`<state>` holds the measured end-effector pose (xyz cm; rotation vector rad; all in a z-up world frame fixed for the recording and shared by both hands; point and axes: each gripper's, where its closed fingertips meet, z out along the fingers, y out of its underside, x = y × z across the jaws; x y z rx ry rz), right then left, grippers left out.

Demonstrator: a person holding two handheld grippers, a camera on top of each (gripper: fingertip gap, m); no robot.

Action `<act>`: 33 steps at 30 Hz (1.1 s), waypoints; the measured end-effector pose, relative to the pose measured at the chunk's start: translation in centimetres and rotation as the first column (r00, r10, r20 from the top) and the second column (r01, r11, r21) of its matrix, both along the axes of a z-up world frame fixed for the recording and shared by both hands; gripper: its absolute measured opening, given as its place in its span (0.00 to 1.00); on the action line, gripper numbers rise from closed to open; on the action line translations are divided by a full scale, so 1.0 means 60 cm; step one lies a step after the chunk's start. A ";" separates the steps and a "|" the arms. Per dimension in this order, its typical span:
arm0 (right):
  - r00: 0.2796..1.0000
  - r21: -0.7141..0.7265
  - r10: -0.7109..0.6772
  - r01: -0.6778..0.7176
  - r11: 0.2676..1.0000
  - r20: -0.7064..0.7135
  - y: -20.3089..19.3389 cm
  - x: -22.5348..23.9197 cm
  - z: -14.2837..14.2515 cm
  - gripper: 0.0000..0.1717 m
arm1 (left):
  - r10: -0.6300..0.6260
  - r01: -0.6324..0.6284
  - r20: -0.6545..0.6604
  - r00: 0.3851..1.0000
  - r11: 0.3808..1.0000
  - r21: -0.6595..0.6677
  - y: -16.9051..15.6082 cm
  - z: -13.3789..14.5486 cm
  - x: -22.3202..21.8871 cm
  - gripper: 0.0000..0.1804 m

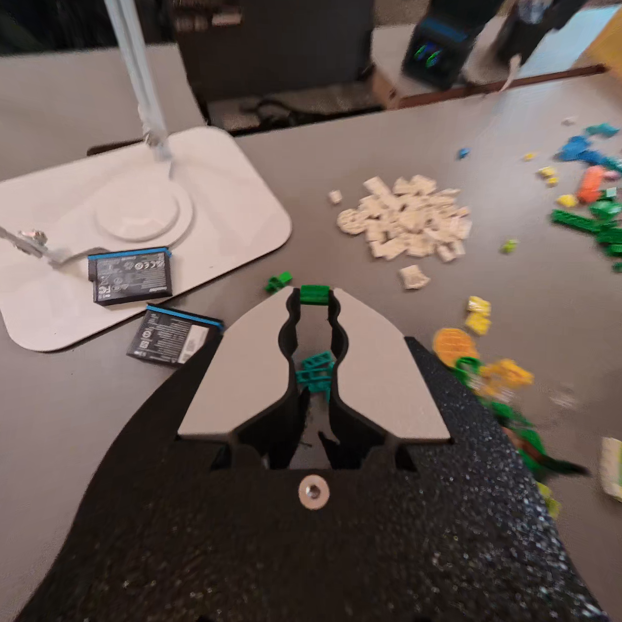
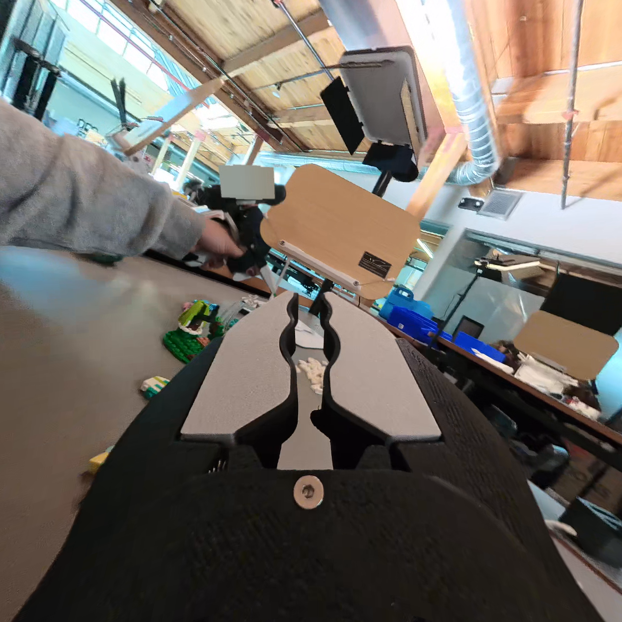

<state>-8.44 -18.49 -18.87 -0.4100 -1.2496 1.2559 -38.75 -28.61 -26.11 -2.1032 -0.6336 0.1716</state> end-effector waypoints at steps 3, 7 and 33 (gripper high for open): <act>0.999 -0.030 -0.025 0.026 0.999 0.031 0.015 -0.011 -0.007 0.05 | 0.039 -0.035 0.046 0.998 0.995 -0.090 0.007 -0.051 -0.038 0.09; 0.998 -0.038 -0.021 0.024 0.999 0.060 0.017 -0.020 -0.015 0.04 | 0.066 -0.052 0.056 0.996 0.972 -0.227 0.013 -0.098 -0.051 0.09; 0.832 -0.059 0.221 -0.223 0.973 0.509 -0.011 -0.019 -0.065 0.06 | -0.341 0.352 -0.364 0.866 0.935 -0.040 0.012 0.047 0.436 0.18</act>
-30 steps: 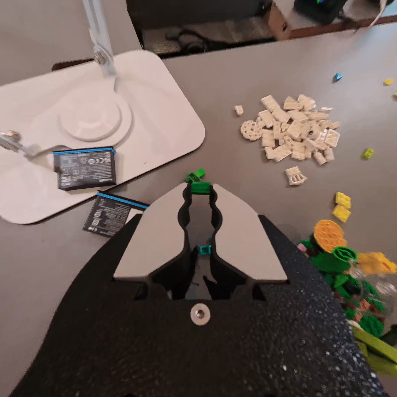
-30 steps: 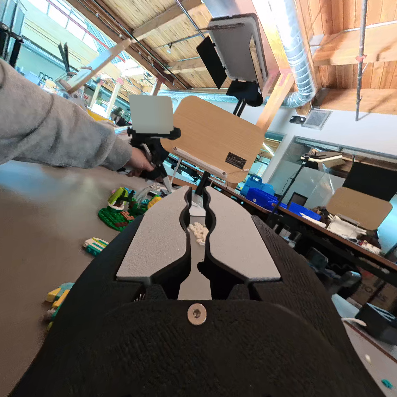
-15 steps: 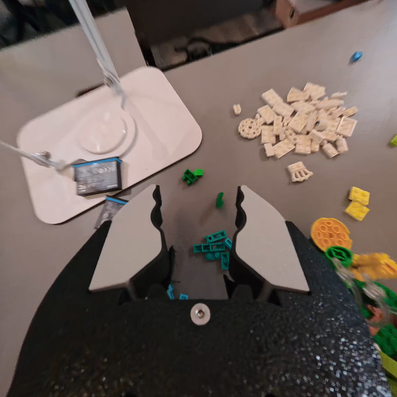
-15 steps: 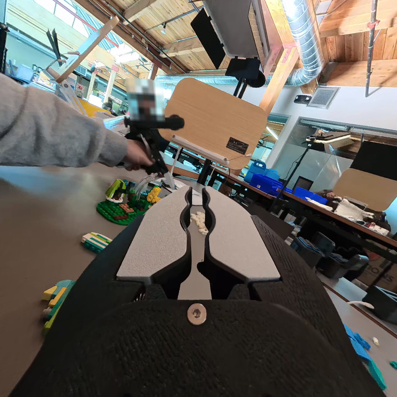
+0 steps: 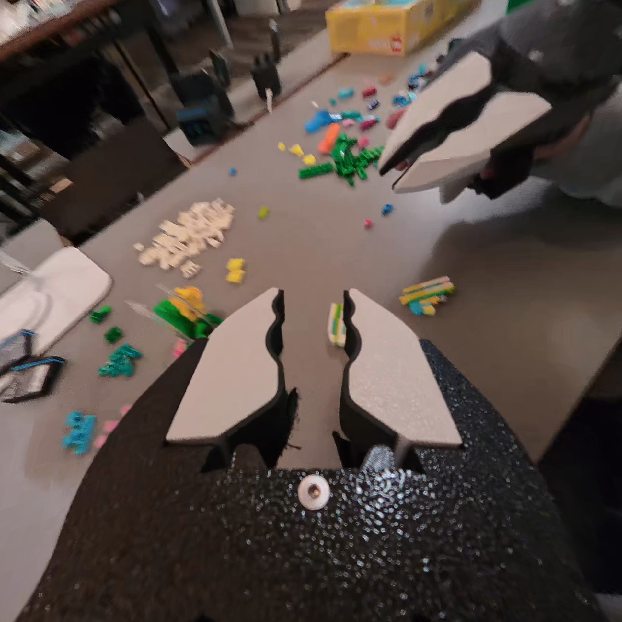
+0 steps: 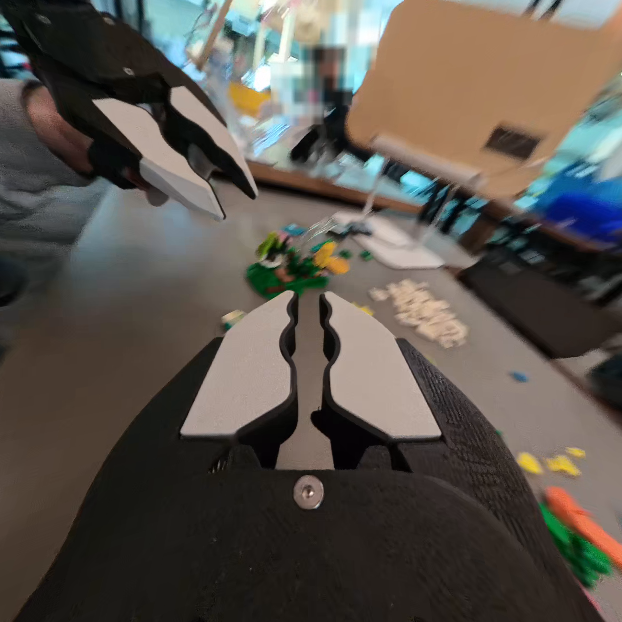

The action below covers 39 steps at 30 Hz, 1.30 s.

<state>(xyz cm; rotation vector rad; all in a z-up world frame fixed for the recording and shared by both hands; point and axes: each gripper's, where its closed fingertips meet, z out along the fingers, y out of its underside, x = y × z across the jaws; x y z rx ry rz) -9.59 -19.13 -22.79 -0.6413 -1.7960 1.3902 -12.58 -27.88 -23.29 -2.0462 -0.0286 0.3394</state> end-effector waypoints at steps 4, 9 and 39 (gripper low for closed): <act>0.919 -0.012 0.181 -0.188 0.982 0.352 -0.031 0.038 -0.054 0.16 | -0.026 0.026 0.188 0.982 1.000 0.003 -0.009 -0.045 0.035 0.15; 0.787 0.066 0.174 -0.263 0.963 0.591 -0.043 0.072 -0.125 0.24 | -0.060 0.064 0.327 0.943 0.998 0.001 -0.009 -0.071 0.060 0.15; 0.768 0.140 0.127 -0.271 0.952 0.627 -0.055 0.075 -0.158 0.23 | 0.525 -0.326 0.315 0.791 0.796 -0.510 0.001 -0.164 -0.425 0.00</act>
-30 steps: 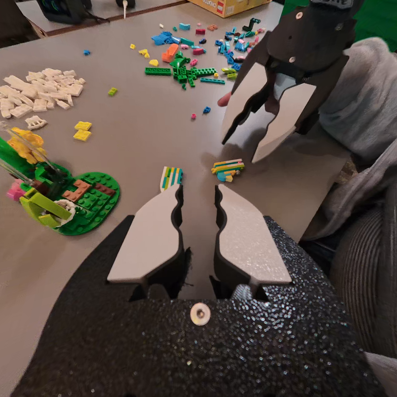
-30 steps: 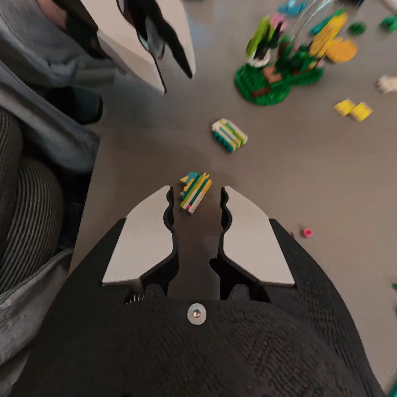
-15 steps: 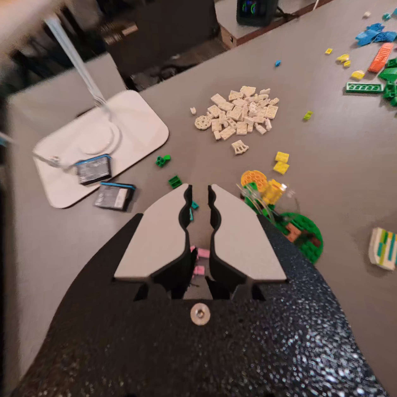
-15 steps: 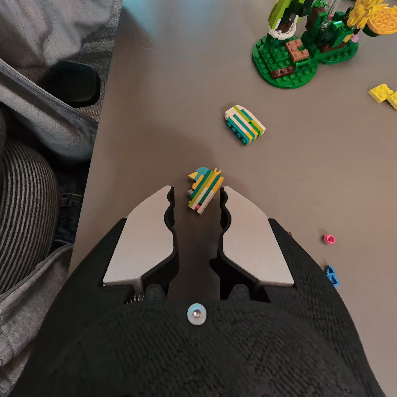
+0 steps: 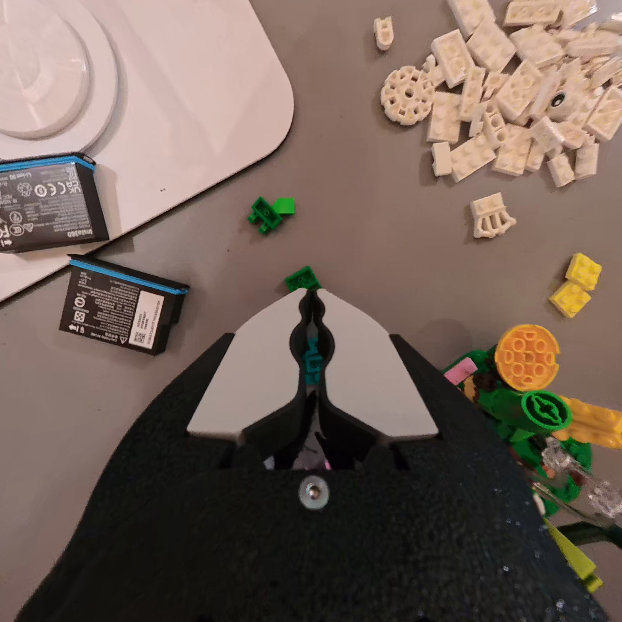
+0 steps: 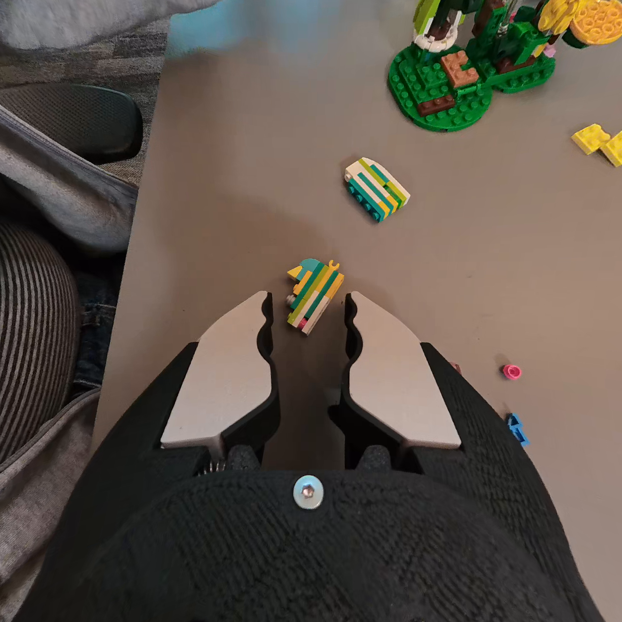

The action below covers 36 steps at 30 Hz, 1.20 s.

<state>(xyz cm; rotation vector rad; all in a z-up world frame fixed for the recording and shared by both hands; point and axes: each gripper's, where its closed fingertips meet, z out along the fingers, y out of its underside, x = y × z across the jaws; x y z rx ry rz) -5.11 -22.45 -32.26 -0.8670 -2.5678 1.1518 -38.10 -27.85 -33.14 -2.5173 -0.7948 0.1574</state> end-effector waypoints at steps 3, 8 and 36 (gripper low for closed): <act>1.000 0.001 -0.001 0.001 1.000 -0.008 0.000 0.000 0.002 0.23 | 0.001 -0.002 -0.022 1.000 1.000 -0.020 0.005 0.000 -0.014 0.00; 1.000 0.000 -0.010 0.010 1.000 -0.016 0.001 -0.004 0.001 0.23 | 0.027 -0.029 -0.076 0.997 0.999 -0.028 0.014 0.001 -0.044 0.01; 0.865 -0.003 -0.032 0.036 0.999 -0.501 -0.011 -0.041 0.085 0.12 | -0.345 0.110 0.140 0.928 0.613 0.783 0.060 0.113 0.509 0.26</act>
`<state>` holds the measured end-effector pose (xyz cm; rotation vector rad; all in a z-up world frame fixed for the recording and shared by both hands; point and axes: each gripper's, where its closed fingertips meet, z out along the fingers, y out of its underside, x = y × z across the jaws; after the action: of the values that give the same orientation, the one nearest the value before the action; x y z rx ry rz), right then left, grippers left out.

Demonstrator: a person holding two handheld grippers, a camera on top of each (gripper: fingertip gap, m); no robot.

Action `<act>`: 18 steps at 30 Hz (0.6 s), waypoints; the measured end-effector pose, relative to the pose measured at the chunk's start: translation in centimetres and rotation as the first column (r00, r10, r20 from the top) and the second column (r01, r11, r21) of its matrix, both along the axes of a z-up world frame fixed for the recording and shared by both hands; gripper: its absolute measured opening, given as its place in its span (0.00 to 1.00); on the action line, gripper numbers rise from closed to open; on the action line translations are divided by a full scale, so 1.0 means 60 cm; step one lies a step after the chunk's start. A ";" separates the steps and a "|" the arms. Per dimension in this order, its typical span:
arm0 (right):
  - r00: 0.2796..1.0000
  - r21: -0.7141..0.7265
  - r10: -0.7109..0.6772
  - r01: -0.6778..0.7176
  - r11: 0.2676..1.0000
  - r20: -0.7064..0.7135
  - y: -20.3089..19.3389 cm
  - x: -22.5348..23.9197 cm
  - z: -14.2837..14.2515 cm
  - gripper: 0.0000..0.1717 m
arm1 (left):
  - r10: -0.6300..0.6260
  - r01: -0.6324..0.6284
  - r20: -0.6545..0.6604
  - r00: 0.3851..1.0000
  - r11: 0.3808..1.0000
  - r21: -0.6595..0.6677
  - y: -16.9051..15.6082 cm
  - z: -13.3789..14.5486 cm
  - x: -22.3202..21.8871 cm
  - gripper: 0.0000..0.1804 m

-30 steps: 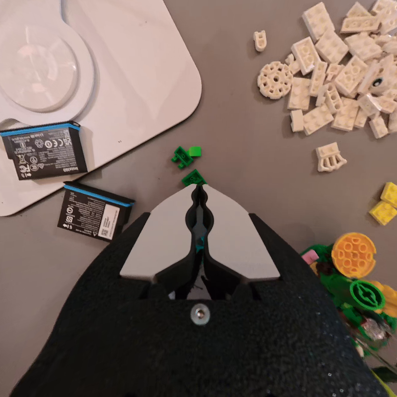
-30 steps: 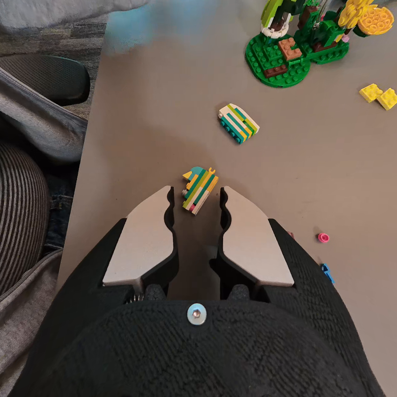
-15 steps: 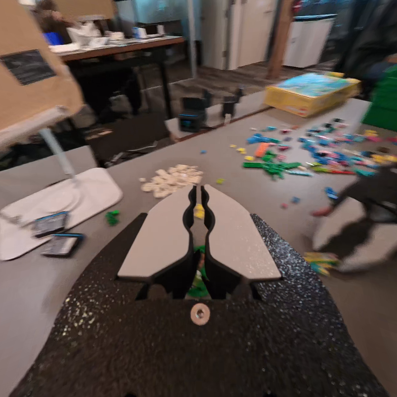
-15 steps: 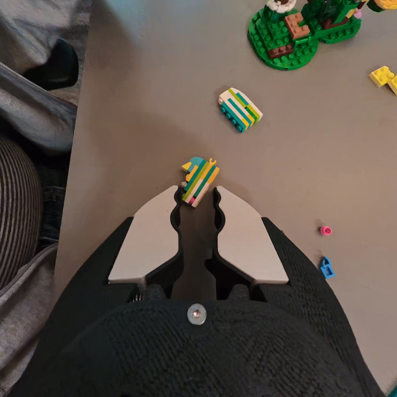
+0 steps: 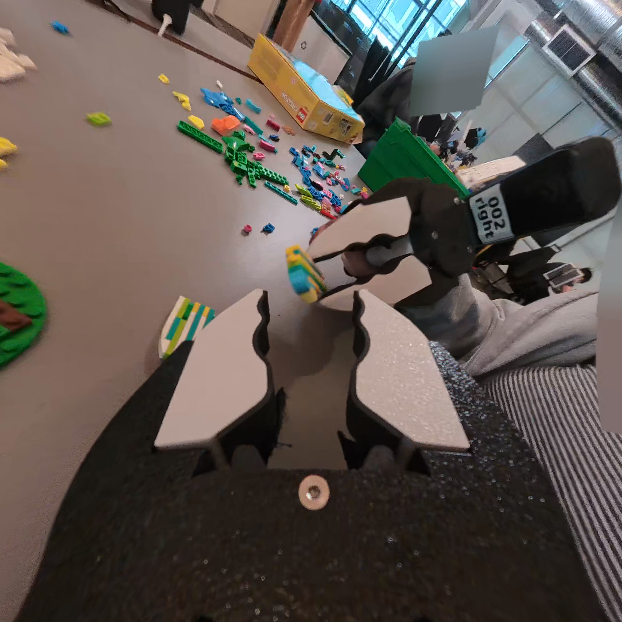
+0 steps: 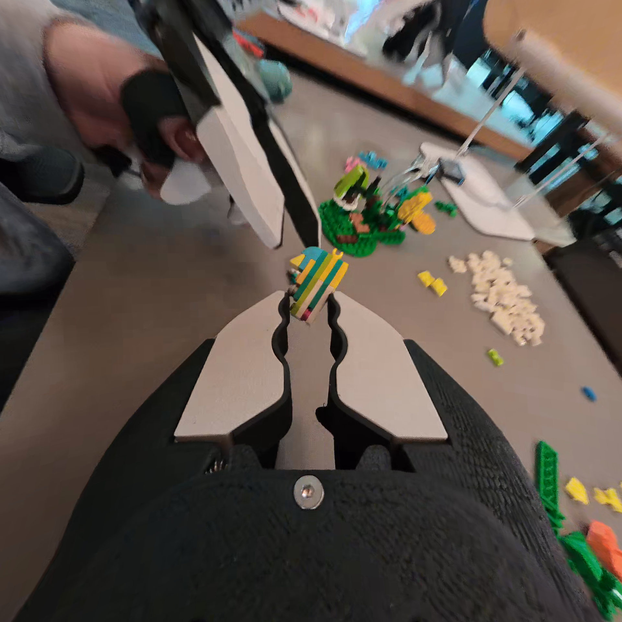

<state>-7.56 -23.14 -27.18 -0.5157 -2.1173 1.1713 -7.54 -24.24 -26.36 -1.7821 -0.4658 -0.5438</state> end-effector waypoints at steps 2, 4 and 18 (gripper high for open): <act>0.998 0.003 0.002 -0.002 1.000 -0.058 -0.001 0.000 0.011 0.12 | -0.021 0.020 0.026 0.999 0.999 0.027 0.004 0.000 0.004 0.22; 0.994 0.012 0.006 -0.005 1.000 -0.108 -0.002 0.000 0.018 0.11 | -0.027 0.024 0.041 0.999 0.997 0.074 0.005 0.010 0.004 0.15; 0.996 -0.177 0.089 -0.083 0.981 0.026 -0.009 0.015 0.027 0.11 | -0.208 0.222 -0.225 0.952 0.974 0.041 -0.007 0.004 0.029 0.04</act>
<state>-6.69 -23.65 -25.54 -0.5308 -2.0938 1.4161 -5.77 -24.63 -26.11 -1.8146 -0.0994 -0.4993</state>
